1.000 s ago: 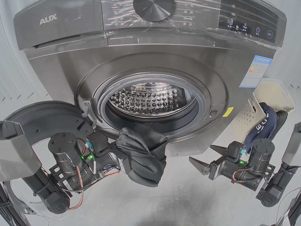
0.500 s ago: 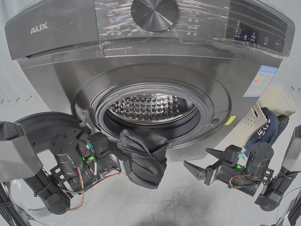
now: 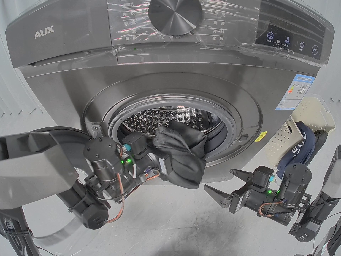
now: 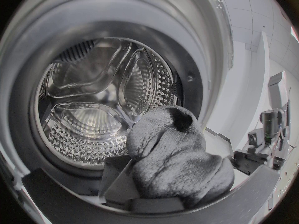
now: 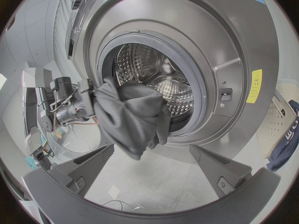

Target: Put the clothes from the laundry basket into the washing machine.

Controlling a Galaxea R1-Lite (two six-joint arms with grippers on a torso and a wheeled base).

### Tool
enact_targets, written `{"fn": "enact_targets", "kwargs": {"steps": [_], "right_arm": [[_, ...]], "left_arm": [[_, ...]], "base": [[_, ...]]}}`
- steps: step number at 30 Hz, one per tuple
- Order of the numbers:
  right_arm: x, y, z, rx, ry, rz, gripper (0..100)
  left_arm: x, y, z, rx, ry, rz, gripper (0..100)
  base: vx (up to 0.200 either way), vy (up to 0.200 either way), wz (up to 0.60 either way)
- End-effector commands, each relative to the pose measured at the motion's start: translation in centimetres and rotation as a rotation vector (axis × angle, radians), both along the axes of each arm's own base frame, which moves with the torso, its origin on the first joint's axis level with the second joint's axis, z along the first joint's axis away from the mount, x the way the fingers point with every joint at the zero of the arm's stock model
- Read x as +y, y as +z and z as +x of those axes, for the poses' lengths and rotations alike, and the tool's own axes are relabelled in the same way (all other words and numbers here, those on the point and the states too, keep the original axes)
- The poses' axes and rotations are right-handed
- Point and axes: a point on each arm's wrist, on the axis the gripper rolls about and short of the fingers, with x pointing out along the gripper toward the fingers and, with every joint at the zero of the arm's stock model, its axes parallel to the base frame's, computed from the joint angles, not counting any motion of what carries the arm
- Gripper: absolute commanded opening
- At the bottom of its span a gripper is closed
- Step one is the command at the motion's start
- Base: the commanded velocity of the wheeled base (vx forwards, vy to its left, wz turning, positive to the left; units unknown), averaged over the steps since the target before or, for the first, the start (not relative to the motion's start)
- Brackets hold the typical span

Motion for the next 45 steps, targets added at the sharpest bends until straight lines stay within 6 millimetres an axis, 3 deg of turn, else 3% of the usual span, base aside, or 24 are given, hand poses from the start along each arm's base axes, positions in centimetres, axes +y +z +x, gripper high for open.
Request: {"fn": "enact_targets", "kwargs": {"steps": [1,6,14,15,18,25,35,36,45], "right_arm": [[-0.2,0.4,-0.2,-0.012,-0.002,0.010,100],[-0.1,0.7,-0.3,-0.025,0.005,0.017,100],[-0.2,1.1,-0.5,-0.037,0.006,0.025,100],[-0.2,1.1,-0.5,-0.037,0.006,0.025,100],[-0.2,1.2,-0.5,-0.040,0.005,0.026,100],[-0.2,1.1,-0.5,-0.037,0.008,0.026,100],[-0.2,1.1,-0.5,-0.037,0.006,0.025,100],[-0.1,1.1,-0.5,-0.037,0.008,0.026,100],[0.0,1.3,-0.4,-0.046,0.008,0.031,100]], "left_arm": [[-3.2,-2.6,4.9,-0.012,0.037,-0.021,0],[-4.3,-3.8,7.5,-0.013,0.053,-0.019,0],[-6.0,-3.5,10.6,-0.022,0.068,-0.027,0],[-6.0,-3.5,10.6,-0.022,0.068,-0.027,0],[-5.7,-2.7,13.3,-0.024,0.114,-0.030,0],[-5.3,-1.5,17.3,-0.063,0.201,-0.064,0],[-5.1,-0.8,18.1,-0.057,0.219,-0.062,0],[-5.0,-0.8,18.0,-0.056,0.223,-0.063,100],[-4.5,-1.3,16.1,0.049,0.225,0.015,100]], "base": [[0.000,0.000,0.00],[0.000,0.000,0.00],[0.000,0.000,0.00],[0.000,0.000,0.00],[0.000,0.000,0.00],[0.000,0.000,0.00],[0.000,0.000,0.00],[0.000,0.000,0.00],[0.000,0.000,0.00]]}}
